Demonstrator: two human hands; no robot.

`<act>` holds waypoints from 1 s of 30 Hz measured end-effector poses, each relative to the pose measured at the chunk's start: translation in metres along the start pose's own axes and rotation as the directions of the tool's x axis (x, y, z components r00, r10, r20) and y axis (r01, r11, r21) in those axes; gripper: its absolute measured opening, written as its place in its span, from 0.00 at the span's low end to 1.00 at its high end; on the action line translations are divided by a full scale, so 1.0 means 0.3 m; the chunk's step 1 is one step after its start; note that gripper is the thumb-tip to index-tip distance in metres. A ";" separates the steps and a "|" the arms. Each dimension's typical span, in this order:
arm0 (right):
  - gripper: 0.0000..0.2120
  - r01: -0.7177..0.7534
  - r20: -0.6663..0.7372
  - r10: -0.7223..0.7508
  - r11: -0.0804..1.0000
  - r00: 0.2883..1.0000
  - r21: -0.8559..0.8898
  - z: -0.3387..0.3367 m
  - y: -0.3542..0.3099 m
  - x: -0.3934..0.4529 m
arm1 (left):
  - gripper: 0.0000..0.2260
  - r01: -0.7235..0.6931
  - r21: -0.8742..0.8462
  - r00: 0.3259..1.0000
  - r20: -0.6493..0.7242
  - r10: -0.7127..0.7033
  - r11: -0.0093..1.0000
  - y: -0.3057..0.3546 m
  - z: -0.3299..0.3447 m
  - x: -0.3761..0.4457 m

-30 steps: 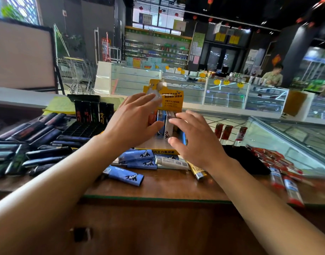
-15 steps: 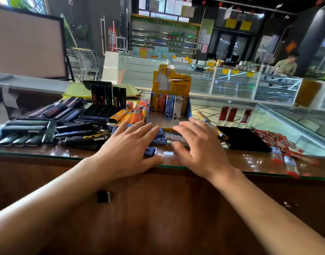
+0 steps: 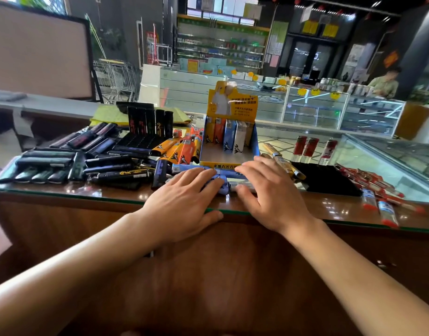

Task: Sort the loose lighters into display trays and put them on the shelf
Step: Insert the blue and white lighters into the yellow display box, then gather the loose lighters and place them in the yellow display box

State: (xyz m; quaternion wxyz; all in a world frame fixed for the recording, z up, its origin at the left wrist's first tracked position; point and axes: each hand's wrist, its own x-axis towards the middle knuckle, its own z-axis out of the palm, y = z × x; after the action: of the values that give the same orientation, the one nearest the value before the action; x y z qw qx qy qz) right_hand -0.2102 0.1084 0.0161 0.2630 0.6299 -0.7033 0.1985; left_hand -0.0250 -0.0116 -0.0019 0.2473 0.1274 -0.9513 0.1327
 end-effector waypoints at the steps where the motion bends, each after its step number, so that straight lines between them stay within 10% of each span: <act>1: 0.23 0.001 -0.006 -0.001 1.000 1.000 -0.001 0.000 -0.001 -0.003 | 0.30 -0.001 -0.003 1.000 0.009 0.001 1.000 0.000 -0.001 -0.001; 23: 0.22 0.009 -0.010 -0.009 1.000 1.000 -0.005 -0.002 -0.012 -0.023 | 0.05 -0.182 -0.102 0.950 -0.275 0.148 0.978 -0.007 0.010 -0.038; 30: 0.22 0.015 -0.005 -0.015 1.000 1.000 -0.016 -0.007 -0.015 -0.020 | 0.11 0.078 -0.602 0.896 -0.307 -0.320 0.795 0.000 -0.053 0.004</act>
State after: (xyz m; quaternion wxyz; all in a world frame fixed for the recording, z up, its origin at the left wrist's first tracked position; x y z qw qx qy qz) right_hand -0.2050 0.1138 0.0139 0.2715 0.6325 -0.6994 0.1925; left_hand -0.0190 -0.0067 0.0121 0.4726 0.1191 -0.8574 -0.1653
